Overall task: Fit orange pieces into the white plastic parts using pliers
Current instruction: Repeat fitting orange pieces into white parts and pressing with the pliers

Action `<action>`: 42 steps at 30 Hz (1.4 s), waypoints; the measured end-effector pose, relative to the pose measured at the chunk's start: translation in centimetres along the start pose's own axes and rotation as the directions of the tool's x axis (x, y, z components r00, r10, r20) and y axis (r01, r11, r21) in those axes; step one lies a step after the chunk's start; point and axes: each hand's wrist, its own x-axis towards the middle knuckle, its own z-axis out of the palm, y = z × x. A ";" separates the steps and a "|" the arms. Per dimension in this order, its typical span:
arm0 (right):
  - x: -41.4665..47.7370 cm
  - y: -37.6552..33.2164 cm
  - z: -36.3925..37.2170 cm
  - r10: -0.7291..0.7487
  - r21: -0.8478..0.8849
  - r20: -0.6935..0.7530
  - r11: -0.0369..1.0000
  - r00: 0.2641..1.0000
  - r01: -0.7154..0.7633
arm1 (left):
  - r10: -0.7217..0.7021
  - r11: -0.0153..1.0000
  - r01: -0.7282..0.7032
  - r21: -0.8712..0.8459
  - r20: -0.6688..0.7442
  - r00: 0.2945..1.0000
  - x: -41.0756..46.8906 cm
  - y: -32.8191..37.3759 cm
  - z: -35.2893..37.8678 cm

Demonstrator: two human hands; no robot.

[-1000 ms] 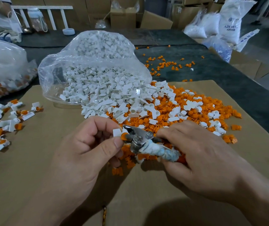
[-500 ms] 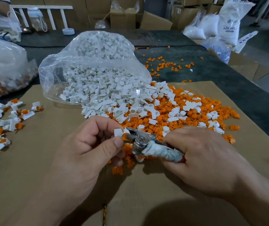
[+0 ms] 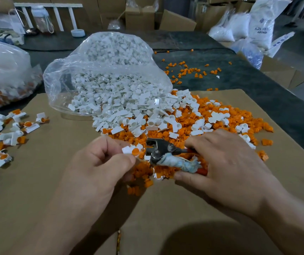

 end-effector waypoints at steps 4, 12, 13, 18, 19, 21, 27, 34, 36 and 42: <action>0.5 -0.4 0.5 -0.001 -0.080 0.076 0.997 0.997 0.007 | -0.034 0.991 0.046 -0.123 0.103 0.994 -0.4 -0.1 0.7; 0.3 -1.2 -0.2 -0.102 0.083 -0.111 0.990 0.989 0.112 | -0.072 0.950 0.124 -0.286 0.186 0.980 -0.7 0.7 1.3; 0.2 -1.7 -0.3 -0.141 0.140 -0.173 0.976 0.975 0.166 | -0.069 0.952 0.122 -0.282 0.190 0.979 -0.7 0.7 1.4; 0.1 -3.0 -0.7 -0.293 0.135 -0.161 0.939 0.943 0.315 | -0.016 0.994 0.040 -0.098 0.232 0.973 -1.3 0.6 1.5; 0.0 -2.9 -0.8 -0.296 0.127 -0.148 0.941 0.944 0.315 | -0.003 0.997 0.020 -0.068 0.234 0.972 -1.4 0.5 1.4; 0.0 -2.8 -0.8 -0.309 0.103 -0.134 0.941 0.942 0.323 | 0.019 1.000 -0.023 0.013 0.231 0.973 -1.5 0.6 1.3; -0.2 -2.8 -0.6 -0.345 0.059 -0.119 0.934 0.931 0.353 | -0.010 0.999 0.027 -0.047 0.333 0.943 -1.4 0.7 1.2; -0.6 -2.9 -1.2 -0.277 0.336 -0.105 0.894 0.955 0.297 | 0.156 0.988 -0.149 -0.046 0.323 0.933 -1.7 1.6 1.8; -0.7 -2.9 -1.0 -0.260 0.385 -0.143 0.874 0.955 0.296 | 0.185 0.982 -0.189 -0.018 0.315 0.931 -1.7 1.8 1.8; -0.7 -2.8 -0.7 -0.252 0.465 -0.198 0.827 0.947 0.317 | 0.274 0.952 -0.302 0.056 0.289 0.917 -1.6 2.7 2.0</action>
